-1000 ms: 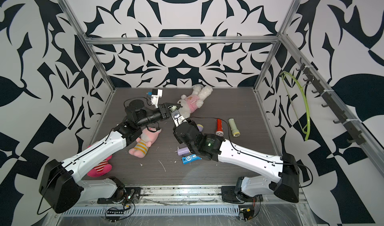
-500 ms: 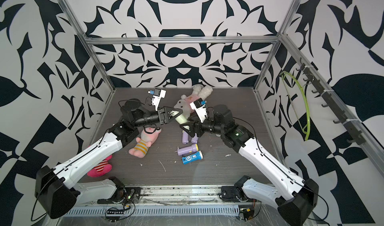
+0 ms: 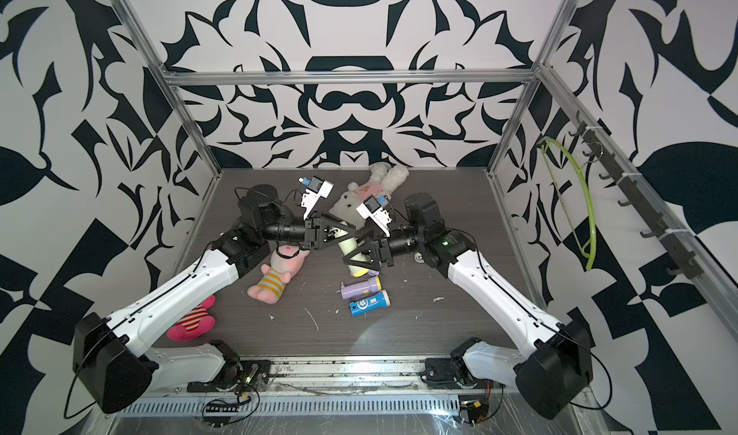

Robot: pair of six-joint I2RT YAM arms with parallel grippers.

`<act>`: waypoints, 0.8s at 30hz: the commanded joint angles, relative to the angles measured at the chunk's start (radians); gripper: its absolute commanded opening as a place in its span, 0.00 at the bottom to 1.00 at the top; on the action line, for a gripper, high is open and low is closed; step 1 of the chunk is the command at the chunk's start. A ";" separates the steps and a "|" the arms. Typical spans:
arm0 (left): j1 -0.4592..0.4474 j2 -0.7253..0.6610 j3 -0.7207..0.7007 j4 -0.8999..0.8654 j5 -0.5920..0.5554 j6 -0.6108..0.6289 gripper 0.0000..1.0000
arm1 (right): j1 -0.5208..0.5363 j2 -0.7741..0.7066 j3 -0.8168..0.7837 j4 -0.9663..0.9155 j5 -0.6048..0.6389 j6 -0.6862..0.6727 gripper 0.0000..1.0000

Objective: Close the plug at the bottom of the flashlight
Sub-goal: Pick up the flashlight from the center of the board.

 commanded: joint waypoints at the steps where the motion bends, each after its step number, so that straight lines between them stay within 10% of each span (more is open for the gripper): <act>1: 0.001 0.000 0.029 0.044 0.066 0.025 0.06 | 0.000 -0.021 0.003 0.108 -0.057 0.048 0.53; 3: 0.002 0.036 0.034 0.045 0.061 0.025 0.06 | 0.013 -0.015 0.002 0.109 -0.042 0.051 0.28; 9: 0.002 0.048 0.047 0.041 0.048 0.022 0.06 | 0.060 0.006 0.022 0.034 0.062 0.028 0.00; 17: 0.003 0.056 0.075 -0.065 0.005 0.021 0.72 | 0.164 -0.038 0.076 -0.156 0.537 -0.013 0.00; 24: 0.003 0.055 0.055 -0.097 -0.038 -0.002 0.84 | 0.285 -0.055 0.115 -0.220 0.951 -0.008 0.00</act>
